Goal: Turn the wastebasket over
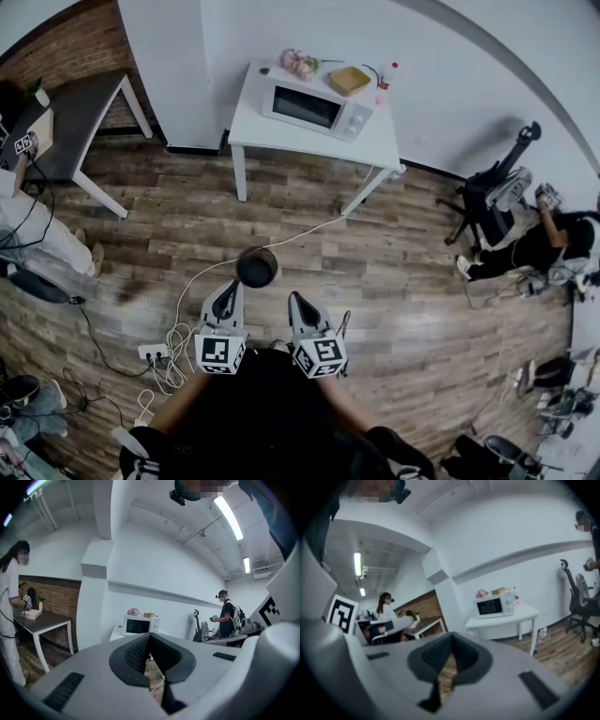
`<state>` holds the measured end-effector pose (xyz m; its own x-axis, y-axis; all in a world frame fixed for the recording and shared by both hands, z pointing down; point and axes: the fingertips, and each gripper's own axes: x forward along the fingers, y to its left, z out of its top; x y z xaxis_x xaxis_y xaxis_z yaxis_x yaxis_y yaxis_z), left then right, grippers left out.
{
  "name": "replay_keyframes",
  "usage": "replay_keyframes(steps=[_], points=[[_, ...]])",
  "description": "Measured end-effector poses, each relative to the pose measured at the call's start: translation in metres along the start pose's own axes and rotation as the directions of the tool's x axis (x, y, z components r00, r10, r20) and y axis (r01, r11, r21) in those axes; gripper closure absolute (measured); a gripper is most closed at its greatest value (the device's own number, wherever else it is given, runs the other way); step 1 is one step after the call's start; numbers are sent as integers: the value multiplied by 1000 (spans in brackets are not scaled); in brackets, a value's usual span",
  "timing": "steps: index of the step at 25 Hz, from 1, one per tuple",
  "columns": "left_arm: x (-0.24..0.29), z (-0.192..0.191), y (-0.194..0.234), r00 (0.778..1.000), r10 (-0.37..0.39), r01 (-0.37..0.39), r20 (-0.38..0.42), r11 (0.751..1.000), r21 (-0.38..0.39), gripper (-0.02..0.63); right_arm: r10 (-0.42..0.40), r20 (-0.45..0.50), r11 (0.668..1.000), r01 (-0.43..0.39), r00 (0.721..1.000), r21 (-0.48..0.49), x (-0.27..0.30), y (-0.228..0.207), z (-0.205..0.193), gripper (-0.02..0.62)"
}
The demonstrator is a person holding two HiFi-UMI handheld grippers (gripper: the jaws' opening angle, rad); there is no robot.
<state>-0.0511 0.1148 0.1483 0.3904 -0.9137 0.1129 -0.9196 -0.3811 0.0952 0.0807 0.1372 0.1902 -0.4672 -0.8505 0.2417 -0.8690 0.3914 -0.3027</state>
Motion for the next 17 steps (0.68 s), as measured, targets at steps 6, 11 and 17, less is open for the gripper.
replay_keyframes(steps=[6,11,17], points=[[0,0,-3,1000,-5,5,7,1000,2,572,-1,15,1000,1,1000,-1,-2,-5,2,563],[0,0,-7,1000,-15,15,10,1000,19,572,6,12,1000,-6,1000,6,-4,-2,4,563],[3,-6,-10,1000,-16,16,0,1000,16,572,20,1,1000,-20,1000,-1,-4,-3,-2,563]])
